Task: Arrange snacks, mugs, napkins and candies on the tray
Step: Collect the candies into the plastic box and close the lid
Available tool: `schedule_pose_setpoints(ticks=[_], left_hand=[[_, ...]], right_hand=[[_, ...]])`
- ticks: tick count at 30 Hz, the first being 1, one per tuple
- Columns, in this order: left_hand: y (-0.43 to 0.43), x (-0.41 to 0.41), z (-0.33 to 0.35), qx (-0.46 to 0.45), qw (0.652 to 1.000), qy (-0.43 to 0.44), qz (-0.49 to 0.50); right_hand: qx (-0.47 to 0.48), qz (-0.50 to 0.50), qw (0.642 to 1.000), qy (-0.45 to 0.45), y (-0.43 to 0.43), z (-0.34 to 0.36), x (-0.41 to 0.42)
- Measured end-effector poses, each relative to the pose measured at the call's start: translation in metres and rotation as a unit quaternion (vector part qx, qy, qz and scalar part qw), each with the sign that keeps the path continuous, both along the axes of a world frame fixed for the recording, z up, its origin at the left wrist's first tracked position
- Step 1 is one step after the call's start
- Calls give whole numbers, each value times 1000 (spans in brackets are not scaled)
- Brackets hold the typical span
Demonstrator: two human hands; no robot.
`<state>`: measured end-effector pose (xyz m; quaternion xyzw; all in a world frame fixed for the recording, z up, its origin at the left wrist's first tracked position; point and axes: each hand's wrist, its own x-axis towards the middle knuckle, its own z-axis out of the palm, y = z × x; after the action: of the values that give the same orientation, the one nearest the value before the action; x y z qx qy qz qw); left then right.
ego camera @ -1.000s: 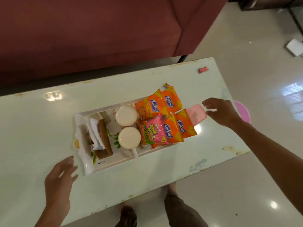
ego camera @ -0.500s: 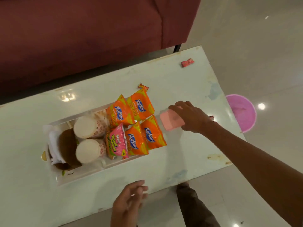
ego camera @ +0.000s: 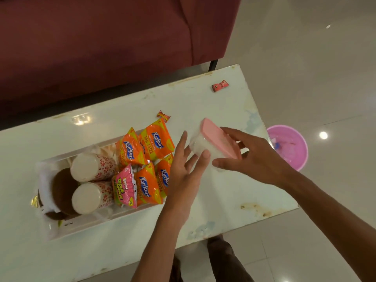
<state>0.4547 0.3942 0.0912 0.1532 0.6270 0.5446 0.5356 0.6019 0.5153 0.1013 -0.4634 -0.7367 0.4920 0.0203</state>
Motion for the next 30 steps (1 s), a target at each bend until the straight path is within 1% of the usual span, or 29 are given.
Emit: schedule_pose_setpoints(ticks=[2, 3, 5, 7, 9, 12, 15, 19, 22, 24, 26, 28, 30], left_hand=[[10, -7, 1, 23, 998, -50, -19], [12, -9, 1, 36, 996, -78, -13], [14, -11, 2, 46, 987, -149, 32], [11, -11, 0, 40, 974, -209, 75], [8, -9, -3, 35, 970, -227, 85], [7, -6, -4, 35, 970, -225, 85], [8, -4, -2, 30, 966, -238, 97], [10, -1, 0, 29, 965, -247, 81], [10, 1, 2, 20, 964, -252, 79], [10, 1, 1, 26, 961, -261, 83], [11, 0, 1, 41, 957, -270, 93], [11, 1, 1, 57, 955, -275, 101], [11, 2, 0, 67, 952, -281, 102]], right_hand=[[-43, 11, 999, 31, -6, 19, -2], [-68, 11, 997, 43, -7, 27, -2], [-128, -1, 989, 77, -7, 38, 3], [-158, -15, 980, 118, -6, 48, 10], [-145, -27, 978, 147, -5, 53, 16], [-133, -41, 973, 184, -4, 57, 15], [-115, -25, 976, 183, -5, 55, 12], [-21, -1, 988, 155, -11, 48, 7], [61, -11, 986, 152, -16, 44, 3], [119, 4, 980, 157, -20, 41, 0], [189, 41, 967, 163, -26, 36, -2], [305, 88, 935, 155, -31, 31, -5], [385, 99, 905, 153, -32, 29, -6]])
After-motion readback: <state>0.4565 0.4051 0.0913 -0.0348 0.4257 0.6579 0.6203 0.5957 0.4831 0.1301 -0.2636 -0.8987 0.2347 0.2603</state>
